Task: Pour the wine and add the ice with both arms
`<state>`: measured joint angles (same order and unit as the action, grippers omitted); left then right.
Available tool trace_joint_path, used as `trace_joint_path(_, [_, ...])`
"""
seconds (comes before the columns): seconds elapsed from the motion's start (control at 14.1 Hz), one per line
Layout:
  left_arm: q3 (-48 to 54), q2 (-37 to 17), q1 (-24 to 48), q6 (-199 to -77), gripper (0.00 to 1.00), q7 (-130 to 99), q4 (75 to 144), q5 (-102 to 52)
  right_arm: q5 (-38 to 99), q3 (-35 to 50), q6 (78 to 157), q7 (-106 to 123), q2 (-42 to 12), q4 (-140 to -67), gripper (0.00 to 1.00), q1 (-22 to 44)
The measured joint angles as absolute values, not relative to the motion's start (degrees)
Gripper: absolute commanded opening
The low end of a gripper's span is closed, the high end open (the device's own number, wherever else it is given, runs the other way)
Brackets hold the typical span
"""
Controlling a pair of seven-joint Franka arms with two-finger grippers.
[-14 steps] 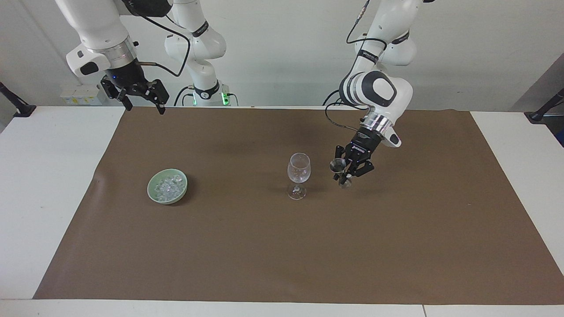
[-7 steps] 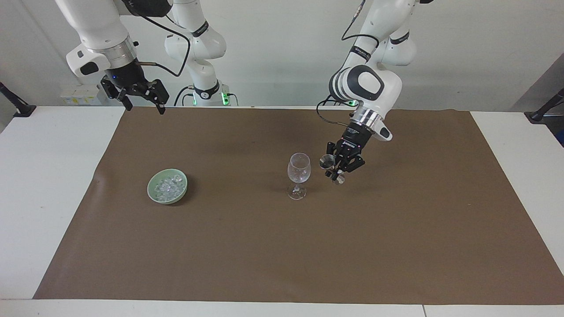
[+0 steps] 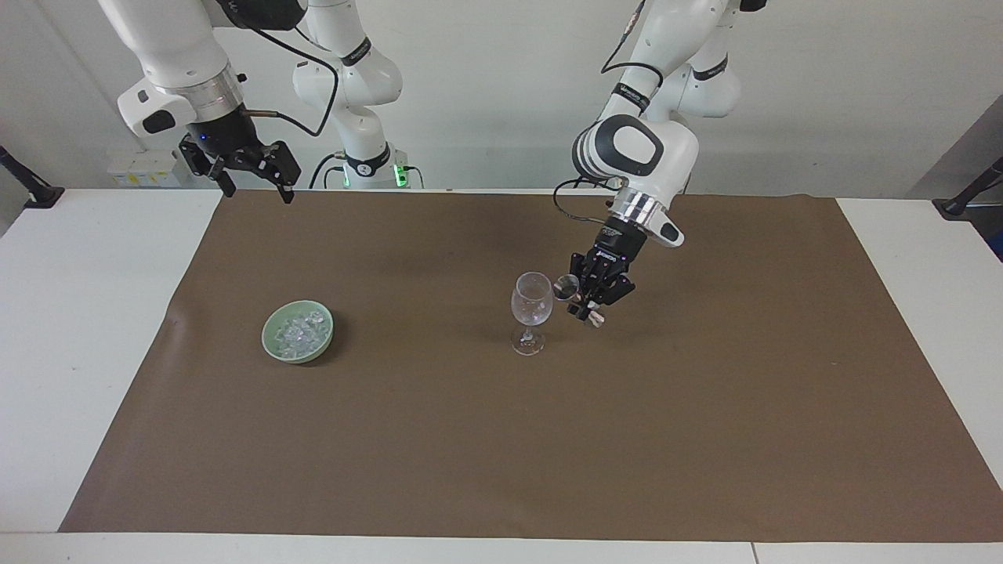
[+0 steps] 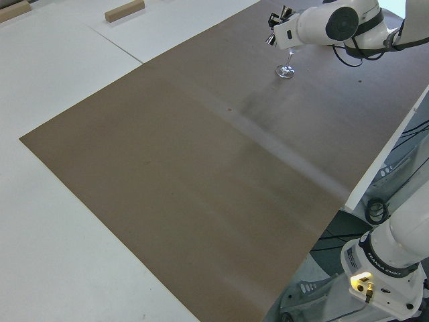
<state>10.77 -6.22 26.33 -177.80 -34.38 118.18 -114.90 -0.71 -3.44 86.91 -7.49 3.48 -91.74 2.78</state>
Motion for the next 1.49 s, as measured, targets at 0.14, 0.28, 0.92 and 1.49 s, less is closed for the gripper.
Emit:
trace_joint_path(0.14, [10.81, -6.34, 26.95, -178.62, 0.00, -33.48, 118.13, -114.88, -0.71, -3.44, 86.91, -7.49, 3.48, -91.74, 1.00, 2.78])
trace_joint_path(0.28, [10.82, -6.37, 27.37, -179.25, 0.00, -32.34, 118.11, -114.87, -0.71, -3.44, 86.91, -7.49, 3.48, -91.74, 1.00, 2.78])
trace_joint_path(0.92, [10.82, -6.45, 28.17, -181.23, 0.00, -28.11, 118.02, -114.80, -0.71, -3.44, 86.91, -7.49, 3.48, -91.74, 1.00, 2.78])
trace_joint_path(1.49, [11.26, -6.45, 28.25, -182.11, 0.00, -24.75, 117.31, -114.74, -0.71, -3.44, 86.91, -7.49, 3.48, -91.74, 1.00, 2.78])
